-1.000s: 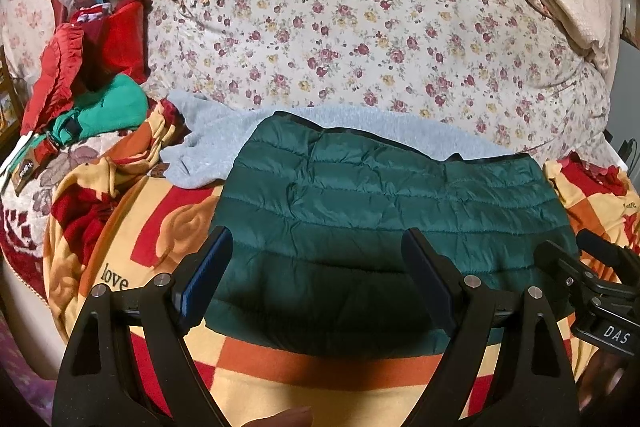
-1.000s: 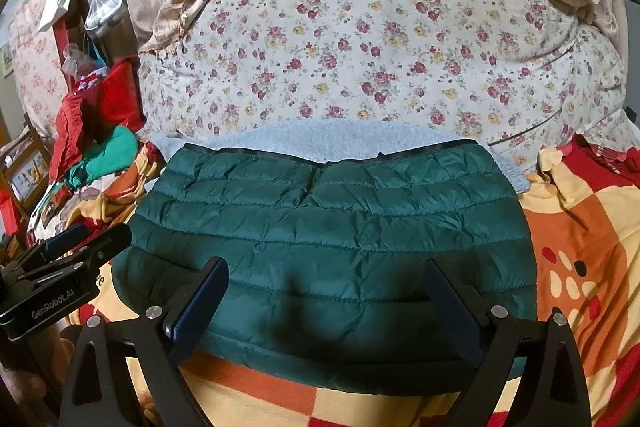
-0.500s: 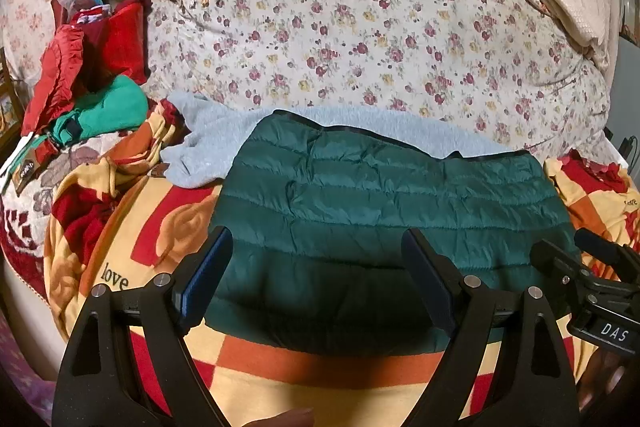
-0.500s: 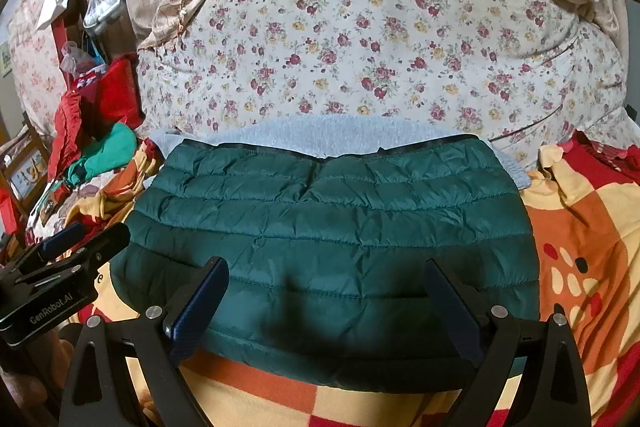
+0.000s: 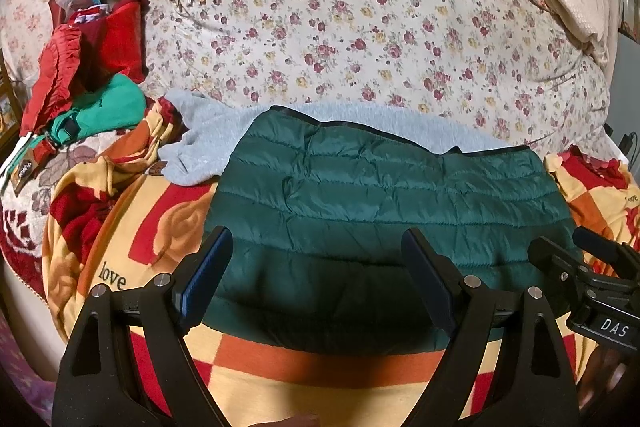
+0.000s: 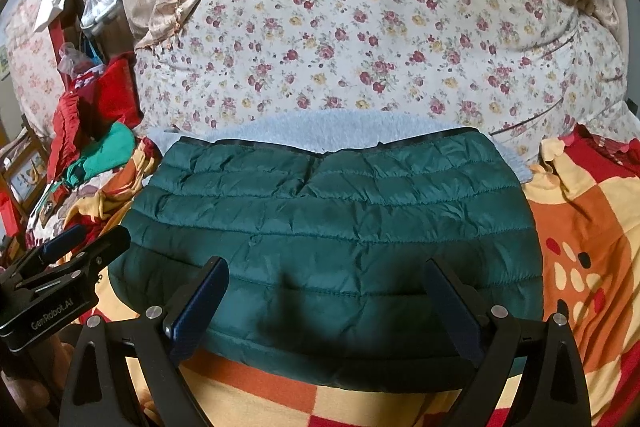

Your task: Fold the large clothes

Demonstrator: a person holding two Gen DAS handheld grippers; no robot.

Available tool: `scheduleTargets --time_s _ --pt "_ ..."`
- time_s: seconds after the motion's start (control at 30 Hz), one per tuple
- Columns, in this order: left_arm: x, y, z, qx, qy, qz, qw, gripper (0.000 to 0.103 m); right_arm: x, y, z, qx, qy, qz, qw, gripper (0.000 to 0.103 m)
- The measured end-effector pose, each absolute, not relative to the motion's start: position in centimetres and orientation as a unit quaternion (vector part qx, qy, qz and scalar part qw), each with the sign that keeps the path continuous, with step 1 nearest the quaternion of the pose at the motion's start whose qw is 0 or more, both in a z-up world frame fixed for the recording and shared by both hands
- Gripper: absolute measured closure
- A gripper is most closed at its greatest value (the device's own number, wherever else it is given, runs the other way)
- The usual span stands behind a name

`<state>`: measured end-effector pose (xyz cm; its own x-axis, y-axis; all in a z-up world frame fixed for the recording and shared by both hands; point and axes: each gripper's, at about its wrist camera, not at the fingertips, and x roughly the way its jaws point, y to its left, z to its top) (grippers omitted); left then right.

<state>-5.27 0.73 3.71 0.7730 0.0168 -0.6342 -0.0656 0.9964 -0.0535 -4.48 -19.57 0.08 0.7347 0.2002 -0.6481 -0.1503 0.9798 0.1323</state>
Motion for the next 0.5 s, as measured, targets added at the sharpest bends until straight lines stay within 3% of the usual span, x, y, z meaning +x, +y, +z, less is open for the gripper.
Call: scheduleTargets --time_s 0.5 --pt "-5.30 0.49 2.99 -0.035 0.339 0.021 0.940 0.017 -4.09 -19.58 0.01 0.037 0.355 0.097 0.929 0.006"
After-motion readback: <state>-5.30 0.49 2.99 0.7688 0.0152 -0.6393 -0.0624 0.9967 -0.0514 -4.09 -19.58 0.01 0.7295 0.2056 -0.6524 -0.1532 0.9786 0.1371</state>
